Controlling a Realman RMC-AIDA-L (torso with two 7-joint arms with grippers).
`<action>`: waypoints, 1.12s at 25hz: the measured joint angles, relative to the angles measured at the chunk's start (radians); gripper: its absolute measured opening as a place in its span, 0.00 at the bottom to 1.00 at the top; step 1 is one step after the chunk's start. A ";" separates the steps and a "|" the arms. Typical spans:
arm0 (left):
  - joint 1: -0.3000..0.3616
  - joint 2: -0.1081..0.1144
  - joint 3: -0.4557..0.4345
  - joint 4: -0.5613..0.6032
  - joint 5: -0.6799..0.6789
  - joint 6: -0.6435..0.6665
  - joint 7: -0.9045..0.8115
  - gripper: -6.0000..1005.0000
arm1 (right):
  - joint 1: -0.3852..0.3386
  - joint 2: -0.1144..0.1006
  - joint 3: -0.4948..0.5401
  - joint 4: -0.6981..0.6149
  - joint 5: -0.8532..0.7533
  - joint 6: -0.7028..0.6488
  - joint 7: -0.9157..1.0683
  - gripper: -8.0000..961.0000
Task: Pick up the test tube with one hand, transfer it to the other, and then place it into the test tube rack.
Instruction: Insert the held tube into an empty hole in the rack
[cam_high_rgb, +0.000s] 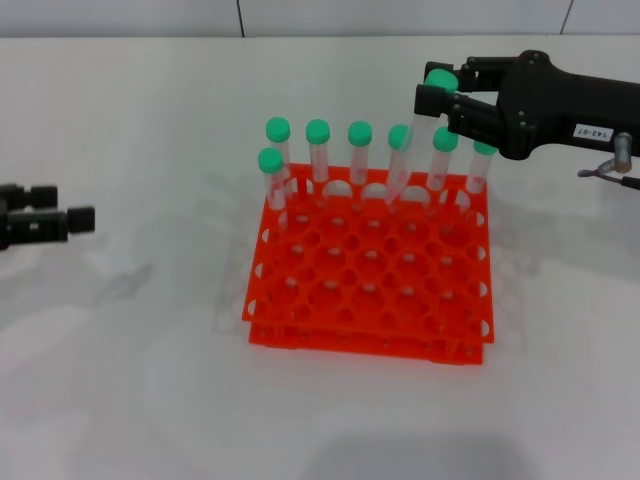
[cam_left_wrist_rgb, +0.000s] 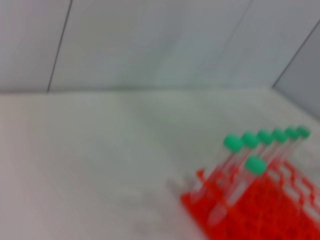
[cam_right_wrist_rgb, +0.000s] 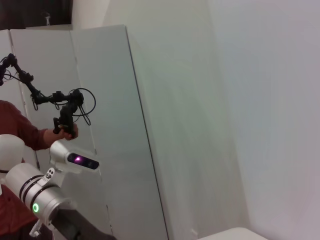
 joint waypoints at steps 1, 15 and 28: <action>-0.002 0.000 0.000 0.000 0.025 0.000 0.007 0.87 | 0.002 0.000 -0.004 0.001 0.001 0.001 0.000 0.28; -0.027 -0.003 0.046 -0.007 0.067 0.027 0.153 0.87 | 0.020 0.000 -0.061 0.003 0.027 0.057 0.006 0.28; -0.062 -0.013 0.125 -0.010 0.155 0.034 0.183 0.87 | 0.045 0.002 -0.181 0.003 0.089 0.169 0.000 0.28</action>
